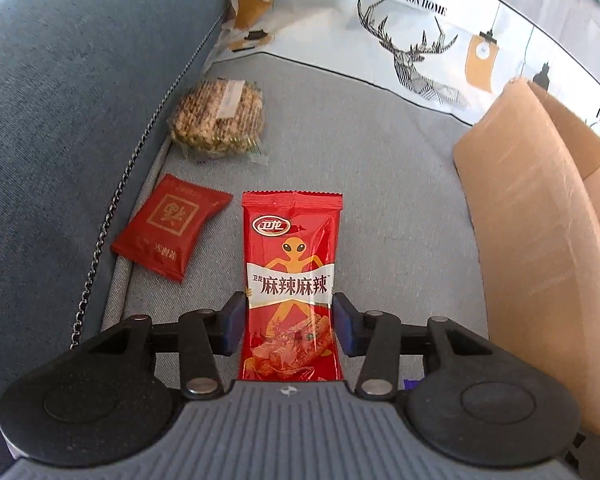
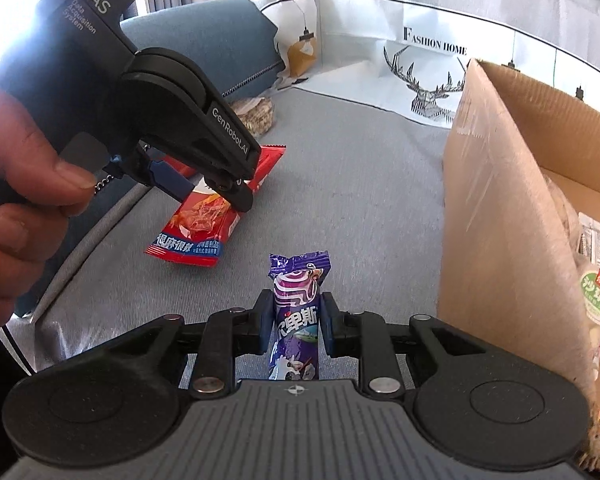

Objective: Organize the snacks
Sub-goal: 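Lift the purple bar with the right tool while the left tool lifts the red pack, then carry the purple bar and red pack with both tools over the box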

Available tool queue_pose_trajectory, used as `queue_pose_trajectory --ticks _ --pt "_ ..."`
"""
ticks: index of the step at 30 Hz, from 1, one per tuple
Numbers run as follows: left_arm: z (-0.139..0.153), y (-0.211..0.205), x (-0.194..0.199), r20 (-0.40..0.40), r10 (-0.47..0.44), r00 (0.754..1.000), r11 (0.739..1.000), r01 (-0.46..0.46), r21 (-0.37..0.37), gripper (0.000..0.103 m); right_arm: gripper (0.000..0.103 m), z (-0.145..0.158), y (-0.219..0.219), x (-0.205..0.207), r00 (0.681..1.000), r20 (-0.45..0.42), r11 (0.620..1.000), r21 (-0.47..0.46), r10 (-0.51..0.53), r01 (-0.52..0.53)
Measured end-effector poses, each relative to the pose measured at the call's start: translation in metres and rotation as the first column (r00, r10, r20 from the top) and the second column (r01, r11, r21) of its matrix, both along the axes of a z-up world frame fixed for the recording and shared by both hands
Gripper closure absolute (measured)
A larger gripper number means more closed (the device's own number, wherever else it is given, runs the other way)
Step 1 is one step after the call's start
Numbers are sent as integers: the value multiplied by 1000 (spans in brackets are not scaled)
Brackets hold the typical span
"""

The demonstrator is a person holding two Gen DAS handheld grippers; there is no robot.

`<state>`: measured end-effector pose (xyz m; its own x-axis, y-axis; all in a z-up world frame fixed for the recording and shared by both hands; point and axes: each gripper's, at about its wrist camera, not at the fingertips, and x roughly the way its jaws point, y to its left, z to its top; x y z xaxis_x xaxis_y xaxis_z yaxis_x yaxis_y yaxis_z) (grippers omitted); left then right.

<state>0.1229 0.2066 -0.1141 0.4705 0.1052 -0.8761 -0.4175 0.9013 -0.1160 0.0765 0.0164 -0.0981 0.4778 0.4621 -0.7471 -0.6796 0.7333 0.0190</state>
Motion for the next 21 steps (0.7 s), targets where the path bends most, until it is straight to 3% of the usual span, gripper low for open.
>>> queue_pose_trajectory --ticks 10,21 --pt "17 2 -3 77 25 997 1000 -25 10 53 78 8 -3 -6 998 55 999 44 -10 8" --pt "44 -6 -8 222 29 975 1000 -31 5 53 78 50 -24 -8 987 148 988 147 -58 36"
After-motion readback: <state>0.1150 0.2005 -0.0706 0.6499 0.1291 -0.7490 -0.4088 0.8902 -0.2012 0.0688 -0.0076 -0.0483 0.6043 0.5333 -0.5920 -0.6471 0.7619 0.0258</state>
